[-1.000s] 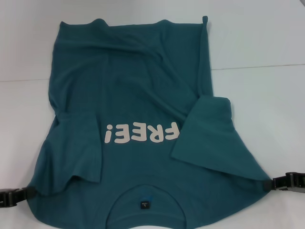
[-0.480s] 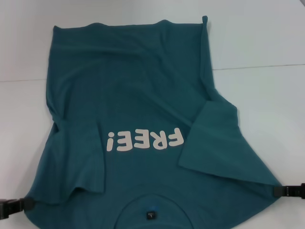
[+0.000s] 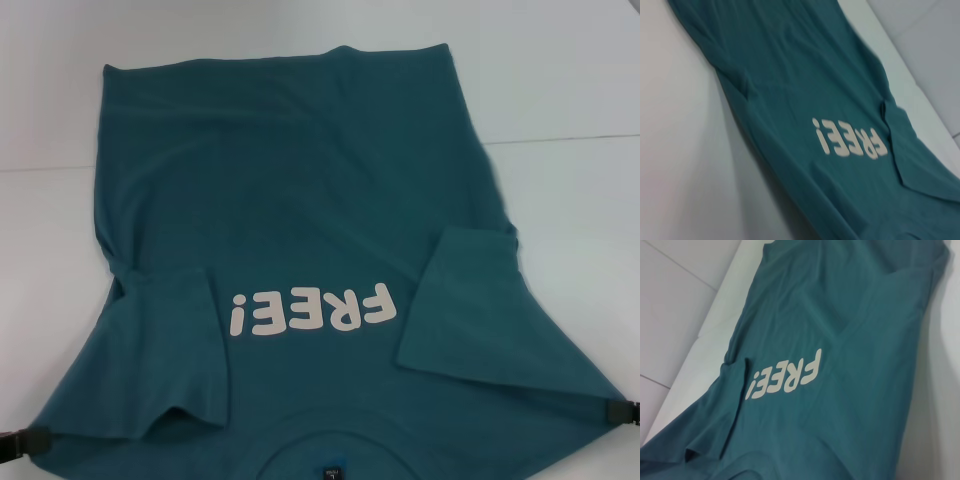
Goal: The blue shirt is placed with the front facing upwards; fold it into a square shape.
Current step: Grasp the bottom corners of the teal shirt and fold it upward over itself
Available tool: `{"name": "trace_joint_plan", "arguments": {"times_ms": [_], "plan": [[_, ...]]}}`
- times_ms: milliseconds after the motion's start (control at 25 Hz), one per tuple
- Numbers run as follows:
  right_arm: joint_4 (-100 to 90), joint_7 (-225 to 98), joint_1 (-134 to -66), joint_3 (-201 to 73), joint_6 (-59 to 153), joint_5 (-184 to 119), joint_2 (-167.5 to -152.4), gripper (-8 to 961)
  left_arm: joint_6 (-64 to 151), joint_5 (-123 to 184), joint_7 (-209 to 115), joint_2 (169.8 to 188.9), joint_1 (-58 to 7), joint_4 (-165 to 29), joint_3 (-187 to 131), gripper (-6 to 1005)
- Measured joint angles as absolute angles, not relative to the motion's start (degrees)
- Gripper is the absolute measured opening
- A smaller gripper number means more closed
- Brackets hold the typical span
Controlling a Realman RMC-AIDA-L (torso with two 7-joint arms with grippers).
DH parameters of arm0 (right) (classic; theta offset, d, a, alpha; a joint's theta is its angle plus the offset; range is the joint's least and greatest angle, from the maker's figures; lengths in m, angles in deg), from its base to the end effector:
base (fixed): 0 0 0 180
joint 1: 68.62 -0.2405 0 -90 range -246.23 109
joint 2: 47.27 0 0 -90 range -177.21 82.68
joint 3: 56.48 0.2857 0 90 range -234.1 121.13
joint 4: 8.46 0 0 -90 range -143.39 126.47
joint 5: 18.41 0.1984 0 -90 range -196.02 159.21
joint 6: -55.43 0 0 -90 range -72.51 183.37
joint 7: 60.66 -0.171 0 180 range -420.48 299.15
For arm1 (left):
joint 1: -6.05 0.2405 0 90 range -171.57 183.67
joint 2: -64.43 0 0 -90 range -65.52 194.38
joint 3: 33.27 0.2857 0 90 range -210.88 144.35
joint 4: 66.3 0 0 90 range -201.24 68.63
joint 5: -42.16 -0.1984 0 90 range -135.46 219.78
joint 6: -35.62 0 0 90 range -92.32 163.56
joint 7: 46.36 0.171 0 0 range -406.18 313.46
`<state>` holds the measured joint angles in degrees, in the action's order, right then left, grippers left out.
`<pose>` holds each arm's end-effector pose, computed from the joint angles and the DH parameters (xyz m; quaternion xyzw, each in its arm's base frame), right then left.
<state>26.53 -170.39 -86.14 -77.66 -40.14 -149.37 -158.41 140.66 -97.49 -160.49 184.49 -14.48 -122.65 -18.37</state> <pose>0.3942 0.2550 0.0285 -0.7649 0.5927 0.2135 0.1343 -0.3578 0.2604 0.0273 -0.7932 -0.5646 -0.1822 0.1375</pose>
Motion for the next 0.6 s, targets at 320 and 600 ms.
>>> {"name": "trace_joint_plan", "arguments": {"times_ms": [320,600], "plan": [[26.43,-169.82,-84.94,-76.57,-40.16,-149.7,-158.32,43,141.58,-97.64,-160.54,184.04,-13.75,-123.24,-19.58,0],[26.42,-170.26,-83.65,-74.59,-39.65,-149.7,-158.16,45,141.68,-99.53,-160.41,183.79,-13.51,-123.26,-20.82,-1]]}}
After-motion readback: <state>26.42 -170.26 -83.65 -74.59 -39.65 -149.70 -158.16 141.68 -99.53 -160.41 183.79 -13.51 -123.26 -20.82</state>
